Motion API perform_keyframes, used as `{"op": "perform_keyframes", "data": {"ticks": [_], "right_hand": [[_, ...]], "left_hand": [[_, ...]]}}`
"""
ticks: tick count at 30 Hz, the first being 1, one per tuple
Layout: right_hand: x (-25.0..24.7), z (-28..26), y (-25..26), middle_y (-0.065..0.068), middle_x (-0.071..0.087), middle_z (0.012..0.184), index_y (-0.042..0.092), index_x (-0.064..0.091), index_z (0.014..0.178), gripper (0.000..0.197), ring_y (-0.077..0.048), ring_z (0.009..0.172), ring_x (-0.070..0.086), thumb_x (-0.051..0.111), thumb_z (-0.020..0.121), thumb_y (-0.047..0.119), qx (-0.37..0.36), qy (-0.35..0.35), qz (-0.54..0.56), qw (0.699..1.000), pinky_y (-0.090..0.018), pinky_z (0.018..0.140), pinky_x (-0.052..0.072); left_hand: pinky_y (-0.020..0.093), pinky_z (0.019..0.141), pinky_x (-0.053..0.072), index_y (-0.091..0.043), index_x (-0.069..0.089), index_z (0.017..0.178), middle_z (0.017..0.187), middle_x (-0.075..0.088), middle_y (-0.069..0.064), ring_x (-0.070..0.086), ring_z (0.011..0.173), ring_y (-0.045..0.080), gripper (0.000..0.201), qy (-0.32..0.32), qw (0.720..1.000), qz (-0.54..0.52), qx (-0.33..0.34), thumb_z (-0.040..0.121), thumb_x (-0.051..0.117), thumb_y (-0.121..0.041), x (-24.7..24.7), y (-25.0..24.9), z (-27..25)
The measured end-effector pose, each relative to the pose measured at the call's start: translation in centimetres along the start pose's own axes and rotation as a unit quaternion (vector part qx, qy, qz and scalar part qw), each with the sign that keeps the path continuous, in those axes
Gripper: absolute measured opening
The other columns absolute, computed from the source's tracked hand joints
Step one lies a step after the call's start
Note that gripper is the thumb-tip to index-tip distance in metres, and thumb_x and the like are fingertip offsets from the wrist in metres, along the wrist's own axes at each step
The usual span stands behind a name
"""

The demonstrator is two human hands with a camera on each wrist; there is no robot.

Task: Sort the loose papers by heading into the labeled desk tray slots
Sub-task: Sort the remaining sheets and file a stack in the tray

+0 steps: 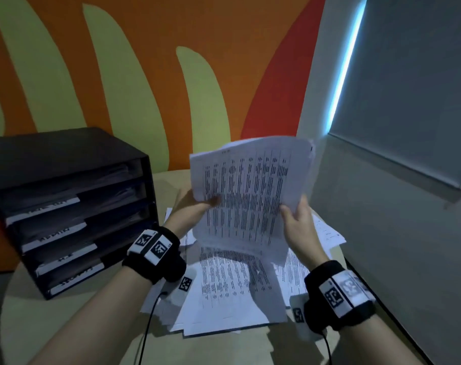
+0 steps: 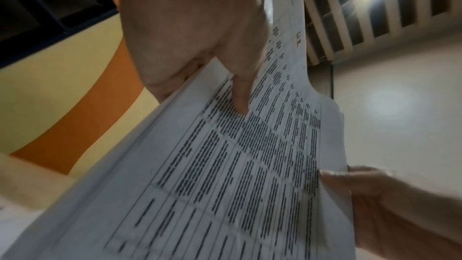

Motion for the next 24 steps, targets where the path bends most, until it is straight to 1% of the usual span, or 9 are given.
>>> {"op": "perform_keyframes", "data": {"ticks": [4,6,8,10,12,17,20,22,24], "right_hand": [[1.4,-2.1,-4.0,0.000,0.056,0.120,0.017,0.037,0.127,0.025,-0.020,0.108,0.057,0.042,0.102,0.015,0.119,0.078,-0.043,0.989,-0.033,0.087,0.048],[0.8,-2.2,-4.9,-0.004,0.055,0.112,0.012,0.038,0.123,0.027,-0.020,0.096,0.058,0.050,0.099,0.017,0.156,0.064,-0.051,0.984,-0.027,0.071,0.051],[-1.4,-1.5,-6.9,-0.008,0.051,0.113,0.012,0.037,0.124,0.036,-0.020,0.093,0.055,0.058,0.095,0.017,0.206,0.009,-0.075,0.976,-0.022,0.058,0.048],[-4.2,-0.8,-9.3,-0.014,0.048,0.126,0.010,0.036,0.130,0.052,-0.030,0.107,0.054,0.067,0.088,0.019,0.263,-0.049,-0.154,0.951,-0.036,0.075,0.054],[-6.5,-0.7,-11.5,-0.021,0.045,0.134,0.005,0.035,0.134,0.068,-0.038,0.121,0.047,0.074,0.081,0.022,0.323,-0.066,-0.262,0.907,-0.043,0.090,0.050],[-8.2,-1.2,-14.6,-0.024,0.040,0.141,0.001,0.027,0.141,0.101,-0.040,0.128,0.041,0.085,0.068,0.039,0.406,-0.016,-0.376,0.833,-0.045,0.101,0.043],[-7.5,-1.0,-15.2,-0.021,0.043,0.138,0.003,0.026,0.140,0.107,-0.036,0.127,0.042,0.085,0.063,0.050,0.422,0.024,-0.445,0.790,-0.040,0.098,0.042],[-7.2,-0.8,-15.3,-0.018,0.042,0.137,0.005,0.028,0.137,0.108,-0.033,0.127,0.041,0.085,0.059,0.054,0.425,0.033,-0.481,0.766,-0.039,0.100,0.040],[-7.0,-0.5,-15.9,-0.019,0.041,0.137,0.003,0.029,0.136,0.109,-0.033,0.127,0.042,0.087,0.057,0.052,0.435,0.026,-0.479,0.762,-0.041,0.103,0.040]], "left_hand": [[0.041,0.092,0.054,-0.013,0.065,0.109,0.102,0.070,0.000,0.068,0.098,0.020,0.018,-0.009,0.996,0.055,-0.071,0.091,0.067,-0.013,-0.3,3.8,-0.9],[0.049,0.090,0.054,-0.009,0.065,0.108,0.103,0.071,0.008,0.069,0.096,0.028,0.017,-0.041,0.994,0.046,-0.086,0.094,0.062,-0.018,-1.0,4.6,-1.0],[0.041,0.082,0.055,-0.003,0.065,0.107,0.098,0.069,0.014,0.066,0.089,0.031,0.017,-0.069,0.994,0.023,-0.082,0.096,0.059,-0.015,-1.8,4.9,-0.5],[0.029,0.073,0.047,0.002,0.062,0.109,0.090,0.063,0.011,0.060,0.081,0.024,0.016,-0.105,0.990,0.013,-0.089,0.097,0.055,-0.006,-3.1,4.8,0.0],[0.034,0.083,0.049,0.003,0.059,0.120,0.097,0.063,0.009,0.061,0.091,0.025,0.025,-0.106,0.987,-0.020,-0.121,0.096,0.052,0.002,-3.8,6.0,0.4],[0.046,0.096,0.048,-0.003,0.056,0.125,0.117,0.065,0.014,0.062,0.105,0.032,0.032,-0.056,0.966,-0.018,-0.252,0.094,0.056,0.003,-3.8,12.3,-0.9],[0.039,0.083,0.050,-0.002,0.061,0.112,0.094,0.067,0.016,0.058,0.087,0.030,0.023,-0.021,0.947,0.027,-0.319,0.090,0.066,-0.007,-3.8,16.8,-1.2],[0.043,0.093,0.049,0.003,0.055,0.122,0.097,0.064,0.014,0.058,0.089,0.031,0.043,-0.010,0.933,0.050,-0.357,0.086,0.072,-0.014,-3.8,18.9,-1.3],[0.046,0.101,0.043,0.006,0.044,0.136,0.120,0.063,0.021,0.060,0.106,0.033,0.060,-0.008,0.925,0.067,-0.373,0.086,0.072,-0.012,-3.8,19.9,-1.4]]}}
Point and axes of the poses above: each hand's wrist, its own z-axis towards the middle knuckle, its own x-axis out of the palm, y = z × x, the point moved 5 cm from there along z, towards the middle knuckle
